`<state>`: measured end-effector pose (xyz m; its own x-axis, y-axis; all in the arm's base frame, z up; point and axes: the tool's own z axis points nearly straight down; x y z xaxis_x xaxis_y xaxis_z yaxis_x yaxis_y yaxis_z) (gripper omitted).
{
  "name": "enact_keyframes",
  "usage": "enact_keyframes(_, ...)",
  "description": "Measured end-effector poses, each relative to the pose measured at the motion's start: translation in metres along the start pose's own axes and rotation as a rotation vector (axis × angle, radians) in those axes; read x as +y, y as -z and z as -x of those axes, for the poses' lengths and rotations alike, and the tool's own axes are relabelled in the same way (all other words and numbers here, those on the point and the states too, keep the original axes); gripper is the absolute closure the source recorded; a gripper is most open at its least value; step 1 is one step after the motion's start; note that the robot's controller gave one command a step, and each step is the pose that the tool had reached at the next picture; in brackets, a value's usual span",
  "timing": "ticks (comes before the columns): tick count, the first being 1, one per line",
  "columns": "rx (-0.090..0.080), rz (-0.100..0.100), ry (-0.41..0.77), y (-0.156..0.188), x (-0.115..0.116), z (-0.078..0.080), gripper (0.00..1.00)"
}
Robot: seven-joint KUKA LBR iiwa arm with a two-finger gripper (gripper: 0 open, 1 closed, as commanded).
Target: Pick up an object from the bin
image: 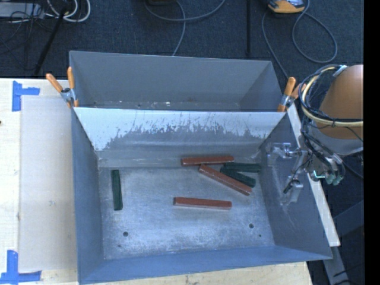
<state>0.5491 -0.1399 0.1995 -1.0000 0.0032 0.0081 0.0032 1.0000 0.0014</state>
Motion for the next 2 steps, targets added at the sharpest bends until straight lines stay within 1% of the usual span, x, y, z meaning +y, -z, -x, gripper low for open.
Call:
enact_keyframes(1,-0.011,0.000,0.083,-0.132,0.055,0.021,0.00)
enact_keyframes(2,-0.014,0.002,0.164,-0.121,0.135,0.062,0.00)
